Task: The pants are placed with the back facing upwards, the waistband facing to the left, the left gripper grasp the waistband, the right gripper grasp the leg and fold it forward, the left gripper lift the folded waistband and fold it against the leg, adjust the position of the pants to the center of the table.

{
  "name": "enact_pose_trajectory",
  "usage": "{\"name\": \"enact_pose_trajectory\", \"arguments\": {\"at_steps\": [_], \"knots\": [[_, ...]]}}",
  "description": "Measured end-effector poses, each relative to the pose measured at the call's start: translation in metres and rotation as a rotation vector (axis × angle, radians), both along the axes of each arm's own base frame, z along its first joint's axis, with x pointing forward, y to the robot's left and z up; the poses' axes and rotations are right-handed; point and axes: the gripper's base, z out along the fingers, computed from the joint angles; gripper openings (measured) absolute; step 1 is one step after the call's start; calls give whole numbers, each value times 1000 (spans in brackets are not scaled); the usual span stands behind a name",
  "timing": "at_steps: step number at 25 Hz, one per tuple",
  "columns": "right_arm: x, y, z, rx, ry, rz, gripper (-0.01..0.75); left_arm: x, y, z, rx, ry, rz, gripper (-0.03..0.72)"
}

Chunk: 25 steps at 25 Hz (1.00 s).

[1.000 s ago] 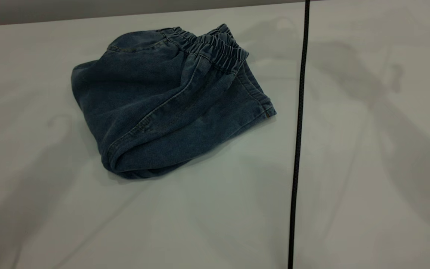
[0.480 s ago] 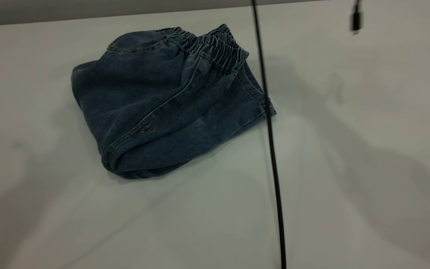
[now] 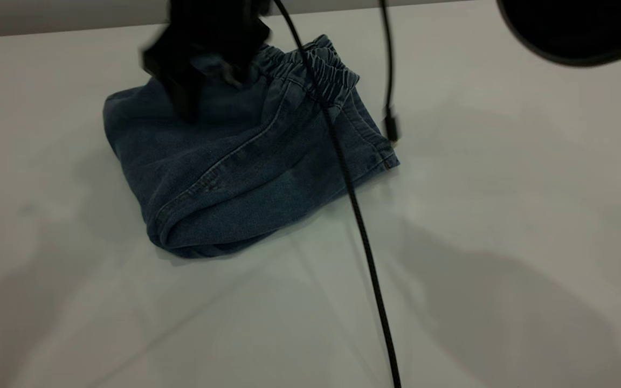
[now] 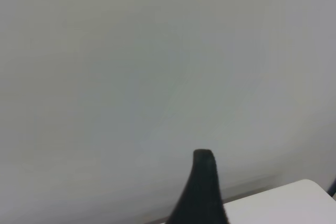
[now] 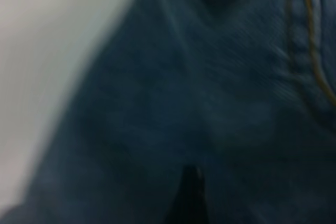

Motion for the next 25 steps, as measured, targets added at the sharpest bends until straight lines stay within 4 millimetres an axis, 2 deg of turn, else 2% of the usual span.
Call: {"name": "enact_pose_trajectory", "arguments": {"at_steps": [4, 9, 14, 20, 25], "knots": [[0, 0, -14, -12, 19, -2, 570, 0, 0, 0, 0, 0, 0, 563], [2, -4, -43, -72, 34, -42, 570, 0, 0, 0, 0, 0, 0, 563], [3, -5, -46, -75, 43, -107, 570, 0, 0, 0, 0, 0, -1, 563], [17, -23, -49, -105, 35, -358, 570, 0, -1, 0, -2, -1, -7, 563], [18, -25, -49, -68, 73, -512, 570, -1, -1, 0, -3, -2, -16, 563]]}}
